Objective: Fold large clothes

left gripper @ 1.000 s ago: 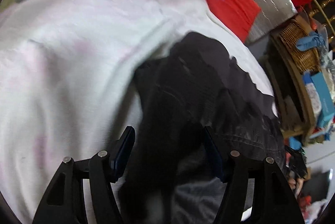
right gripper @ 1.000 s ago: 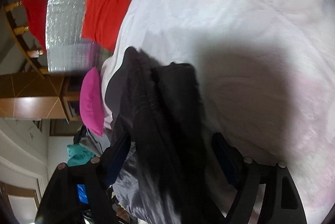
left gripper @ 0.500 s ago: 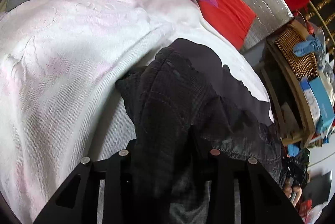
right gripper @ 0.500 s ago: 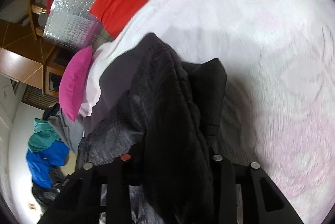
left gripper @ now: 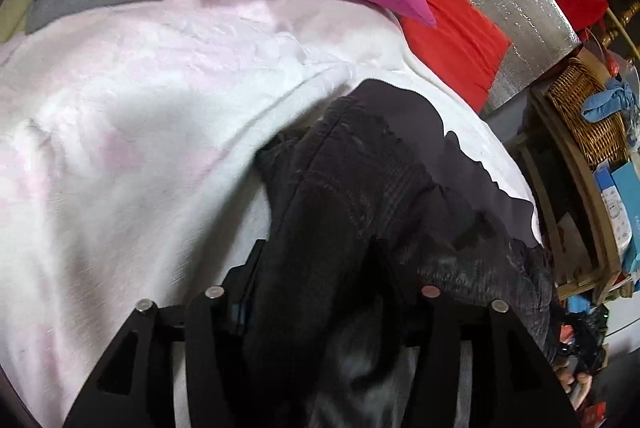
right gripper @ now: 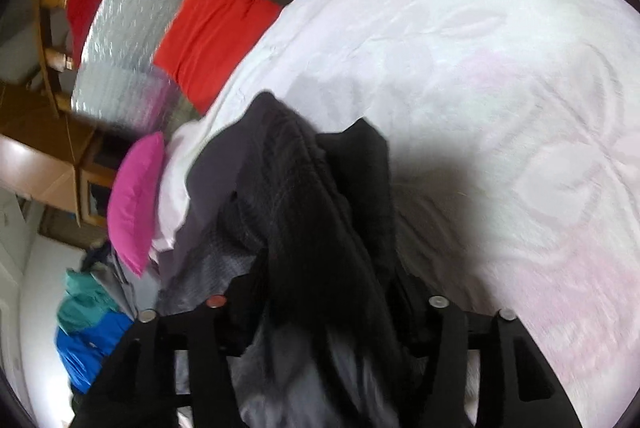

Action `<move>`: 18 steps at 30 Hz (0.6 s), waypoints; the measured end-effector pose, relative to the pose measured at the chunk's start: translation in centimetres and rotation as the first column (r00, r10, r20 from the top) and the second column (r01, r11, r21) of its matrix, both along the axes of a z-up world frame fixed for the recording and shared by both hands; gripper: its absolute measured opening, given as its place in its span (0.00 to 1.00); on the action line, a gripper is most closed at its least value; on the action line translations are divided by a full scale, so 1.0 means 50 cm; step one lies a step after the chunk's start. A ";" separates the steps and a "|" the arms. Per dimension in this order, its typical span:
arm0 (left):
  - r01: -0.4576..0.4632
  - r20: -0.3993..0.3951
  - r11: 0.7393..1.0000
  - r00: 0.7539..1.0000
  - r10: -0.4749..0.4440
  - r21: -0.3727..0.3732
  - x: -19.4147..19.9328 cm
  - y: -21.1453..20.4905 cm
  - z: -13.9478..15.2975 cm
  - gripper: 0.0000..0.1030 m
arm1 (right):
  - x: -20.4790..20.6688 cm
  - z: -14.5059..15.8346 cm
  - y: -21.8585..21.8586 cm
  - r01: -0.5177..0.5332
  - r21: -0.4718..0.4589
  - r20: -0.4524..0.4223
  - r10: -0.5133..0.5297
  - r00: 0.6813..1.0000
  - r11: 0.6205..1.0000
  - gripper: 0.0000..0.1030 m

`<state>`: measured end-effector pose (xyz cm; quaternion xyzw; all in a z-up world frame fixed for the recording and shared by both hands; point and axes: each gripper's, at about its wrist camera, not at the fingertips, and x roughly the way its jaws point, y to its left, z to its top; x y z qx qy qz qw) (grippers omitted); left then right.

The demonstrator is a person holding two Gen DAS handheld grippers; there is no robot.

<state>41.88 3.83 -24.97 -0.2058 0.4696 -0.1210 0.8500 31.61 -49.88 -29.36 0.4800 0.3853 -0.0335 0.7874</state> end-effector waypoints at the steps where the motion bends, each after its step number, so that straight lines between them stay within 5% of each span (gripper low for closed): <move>1: -0.003 0.015 1.000 1.000 0.003 0.008 -0.011 0.006 0.008 0.54 | -0.008 0.004 -0.003 0.012 0.015 0.010 -0.012 1.000 1.000 0.67; 6: -0.009 0.088 0.998 0.996 0.004 0.057 -0.067 0.042 0.042 0.65 | -0.086 0.009 -0.038 0.074 0.052 0.025 -0.076 0.997 0.996 0.71; 12: -0.022 -0.001 0.999 1.000 0.022 -0.036 -0.084 0.083 0.005 0.63 | -0.125 -0.009 -0.051 0.012 0.098 0.037 -0.016 0.999 0.995 0.71; 13: -0.022 -0.006 0.999 1.000 0.022 -0.047 -0.088 0.086 0.000 0.60 | -0.122 -0.011 -0.046 -0.004 0.103 0.045 -0.001 0.999 0.995 0.71; 15: -0.006 -0.010 0.997 1.000 0.005 -0.080 -0.089 0.082 -0.008 0.34 | -0.112 -0.021 -0.024 -0.034 0.102 0.049 0.029 0.998 0.994 0.70; 18: -0.010 0.019 0.998 1.000 0.011 -0.062 -0.098 0.069 -0.007 0.28 | -0.084 -0.006 0.024 -0.077 -0.065 0.017 0.079 0.997 0.995 0.47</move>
